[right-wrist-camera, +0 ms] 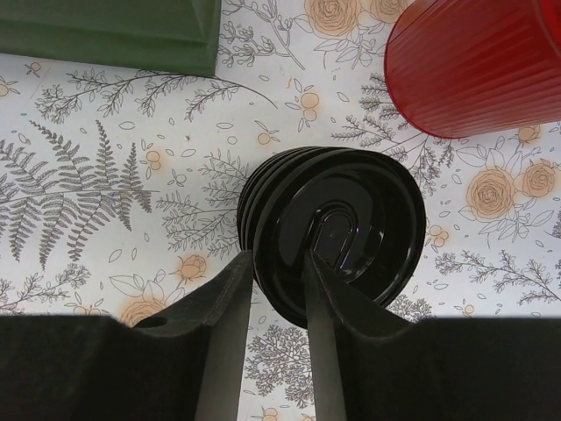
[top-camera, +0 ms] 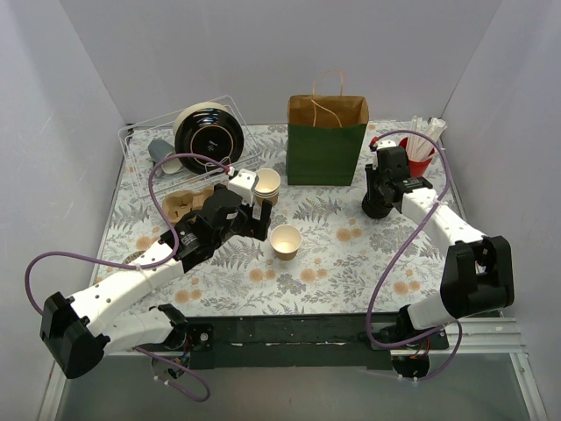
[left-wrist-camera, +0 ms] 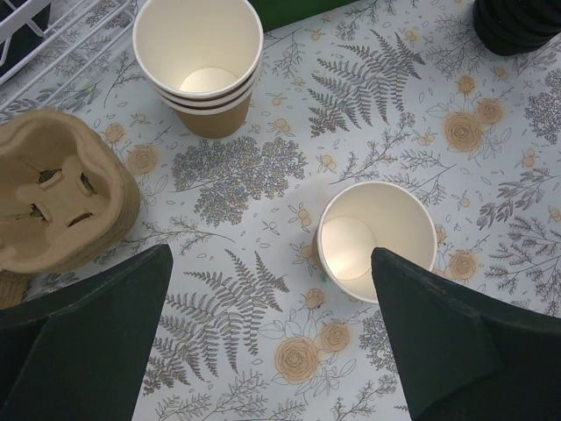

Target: Pack the takeout coffee

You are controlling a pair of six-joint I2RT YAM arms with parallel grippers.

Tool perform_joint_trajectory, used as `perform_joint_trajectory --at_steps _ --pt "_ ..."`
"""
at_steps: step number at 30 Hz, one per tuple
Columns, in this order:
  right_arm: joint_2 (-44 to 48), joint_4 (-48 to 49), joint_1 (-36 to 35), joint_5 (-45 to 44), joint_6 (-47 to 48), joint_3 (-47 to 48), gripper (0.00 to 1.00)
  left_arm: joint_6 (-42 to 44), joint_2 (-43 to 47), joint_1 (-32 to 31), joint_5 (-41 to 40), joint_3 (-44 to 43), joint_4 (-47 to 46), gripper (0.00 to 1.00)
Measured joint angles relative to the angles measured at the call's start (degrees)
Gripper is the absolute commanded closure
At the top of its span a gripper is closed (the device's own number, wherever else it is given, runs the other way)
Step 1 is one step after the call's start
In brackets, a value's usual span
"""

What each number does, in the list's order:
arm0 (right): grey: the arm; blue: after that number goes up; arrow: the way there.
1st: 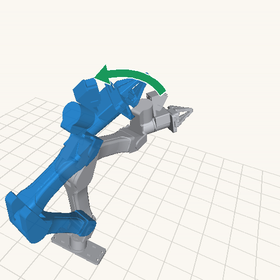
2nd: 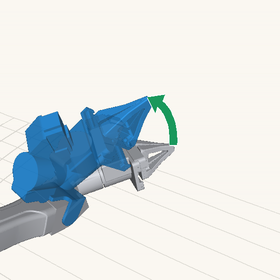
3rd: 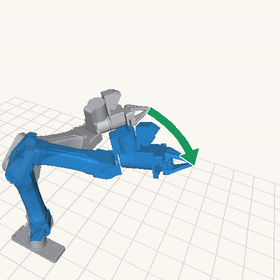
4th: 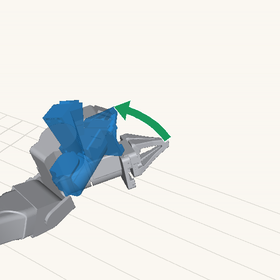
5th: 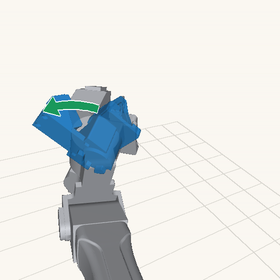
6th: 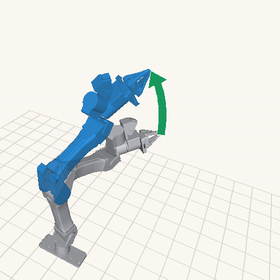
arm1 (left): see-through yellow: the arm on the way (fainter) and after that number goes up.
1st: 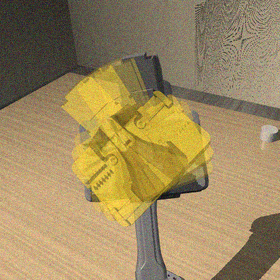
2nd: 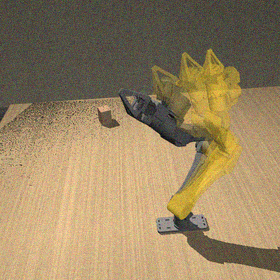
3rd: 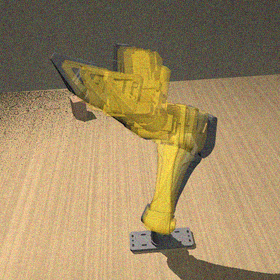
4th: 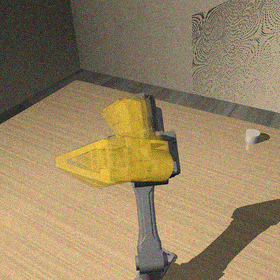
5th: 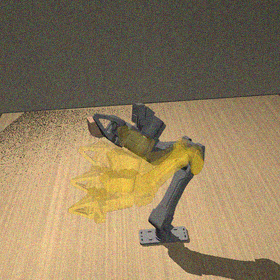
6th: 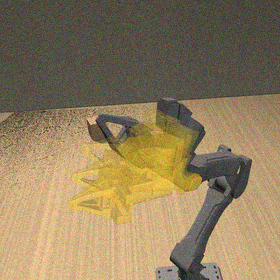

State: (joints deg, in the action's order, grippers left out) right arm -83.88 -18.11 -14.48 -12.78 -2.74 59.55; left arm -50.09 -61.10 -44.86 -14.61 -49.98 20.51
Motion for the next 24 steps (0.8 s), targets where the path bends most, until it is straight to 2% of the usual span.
perform_joint_trajectory --at_steps 4,6,11,16,24 --pt "-0.2 0.3 0.7 0.7 0.0 0.0 0.65 0.0 0.2 0.0 0.0 0.0 0.0 0.02" --pt "-0.4 0.3 1.0 1.3 0.0 0.0 0.71 0.0 0.2 0.0 -0.1 0.0 0.0 0.02" --pt "-0.8 0.3 1.4 2.5 0.0 0.0 0.72 0.1 0.2 0.0 -0.5 0.0 0.0 0.02" --pt "-0.9 0.7 1.7 3.3 0.0 0.0 0.84 0.2 0.2 0.0 -1.1 0.0 0.0 0.02" --pt "-0.9 0.5 1.7 4.1 -0.1 0.4 0.89 0.2 0.2 0.0 -1.7 0.0 0.0 0.02"
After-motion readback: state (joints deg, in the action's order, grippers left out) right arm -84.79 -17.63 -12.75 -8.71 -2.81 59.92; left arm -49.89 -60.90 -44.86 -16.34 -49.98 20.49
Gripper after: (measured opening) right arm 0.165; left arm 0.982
